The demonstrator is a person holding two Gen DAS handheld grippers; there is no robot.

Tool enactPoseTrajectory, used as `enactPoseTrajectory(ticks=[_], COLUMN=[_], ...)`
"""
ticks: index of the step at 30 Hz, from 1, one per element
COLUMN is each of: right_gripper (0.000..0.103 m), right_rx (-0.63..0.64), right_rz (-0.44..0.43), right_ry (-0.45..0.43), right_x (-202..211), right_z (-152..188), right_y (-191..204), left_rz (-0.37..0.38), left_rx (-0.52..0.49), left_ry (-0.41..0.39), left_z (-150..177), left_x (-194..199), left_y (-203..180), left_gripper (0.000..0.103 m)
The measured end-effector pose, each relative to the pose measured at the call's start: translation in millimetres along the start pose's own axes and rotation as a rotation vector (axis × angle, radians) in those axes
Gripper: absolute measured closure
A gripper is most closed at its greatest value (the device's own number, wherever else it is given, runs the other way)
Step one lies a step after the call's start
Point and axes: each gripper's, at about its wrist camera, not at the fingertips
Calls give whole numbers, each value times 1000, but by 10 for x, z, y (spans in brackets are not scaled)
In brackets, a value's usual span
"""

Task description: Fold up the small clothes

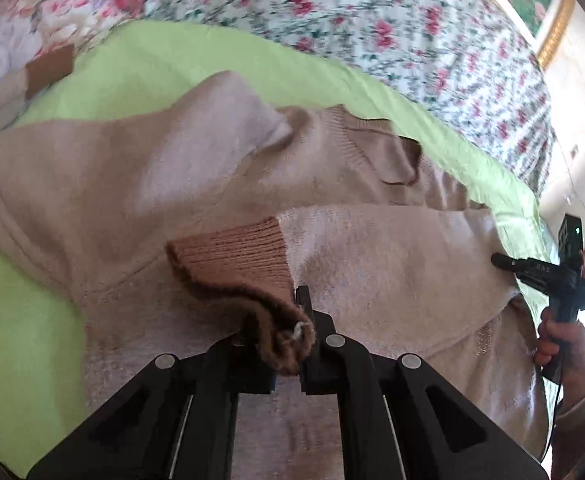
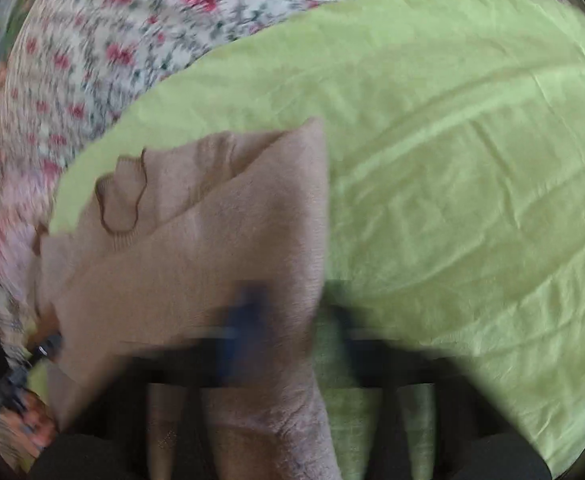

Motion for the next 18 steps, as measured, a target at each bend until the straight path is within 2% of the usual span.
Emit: enactPoseTrajectory(ticks=[1, 3, 8, 11, 12, 13, 14, 15, 16, 18], right_gripper=[93, 96, 95, 93, 92, 90, 84, 79, 70, 68], right_rx=[-4, 20, 2, 21, 39, 55, 84, 120, 137, 147], right_rz=[10, 86, 98, 178, 165, 120, 60, 15, 22, 110], right_ry=[-23, -53, -20, -82, -115, -124, -109, -66, -35, 15], right_x=[72, 155, 74, 284, 385, 419, 417, 352, 286, 107], right_z=[-21, -51, -20, 7, 43, 85, 141, 214, 264, 359], right_y=[-36, -97, -174, -46, 36, 125, 226, 331, 368, 305], left_rz=[10, 28, -19, -2, -1, 2, 3, -1, -8, -13], left_rx=[-13, -43, -101, -88, -88, -86, -82, -83, -84, -79], left_ry=[-4, -3, 54, 57, 53, 52, 54, 57, 60, 57], left_z=[-7, -32, 7, 19, 21, 19, 17, 11, 8, 26], left_x=[21, -6, -190, -152, -135, -132, -142, -155, -163, -129], left_y=[-34, -142, -247, -161, -144, -132, -125, -131, -142, -123], left_gripper=[97, 97, 96, 92, 91, 91, 91, 91, 90, 88])
Point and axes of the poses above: each gripper's, at about its wrist camera, not at the fingertips, and x roughly against the way its jaws point, y to its left, z to its underside, and after that the axes turned 5 degrees about -x, right-handed
